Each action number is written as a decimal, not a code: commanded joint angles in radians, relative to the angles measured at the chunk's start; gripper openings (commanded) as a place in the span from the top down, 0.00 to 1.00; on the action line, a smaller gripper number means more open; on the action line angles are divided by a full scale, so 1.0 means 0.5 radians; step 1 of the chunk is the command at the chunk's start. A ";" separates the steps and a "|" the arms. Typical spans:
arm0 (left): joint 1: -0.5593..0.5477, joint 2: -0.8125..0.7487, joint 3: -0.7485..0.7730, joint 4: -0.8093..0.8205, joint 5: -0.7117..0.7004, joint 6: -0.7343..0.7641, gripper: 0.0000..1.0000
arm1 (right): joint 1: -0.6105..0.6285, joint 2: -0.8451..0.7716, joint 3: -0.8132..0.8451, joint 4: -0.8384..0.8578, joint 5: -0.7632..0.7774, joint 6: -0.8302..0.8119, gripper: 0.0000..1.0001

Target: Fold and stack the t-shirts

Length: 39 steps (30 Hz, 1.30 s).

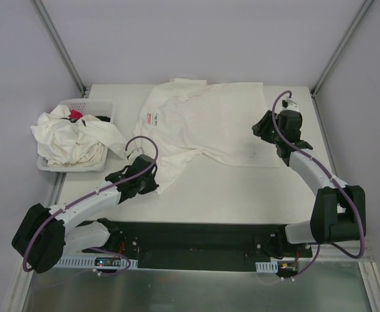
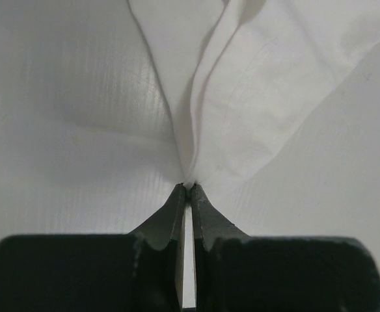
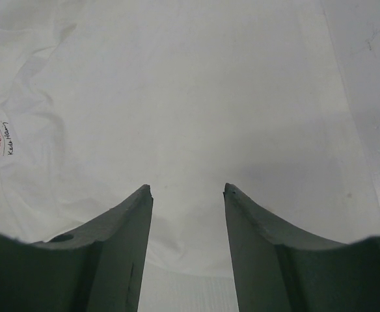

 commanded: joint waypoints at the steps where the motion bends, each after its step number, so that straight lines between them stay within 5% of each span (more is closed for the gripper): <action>1: -0.019 -0.072 0.052 -0.017 -0.070 0.056 1.00 | -0.013 0.030 0.036 -0.057 0.037 0.026 0.48; 10: -0.019 -0.118 0.116 -0.020 -0.135 0.157 1.00 | -0.037 0.033 -0.028 -0.217 0.261 0.023 0.37; 39: -0.019 -0.253 0.242 -0.075 -0.208 0.329 1.00 | -0.329 -0.145 -0.344 -0.582 0.556 0.056 0.40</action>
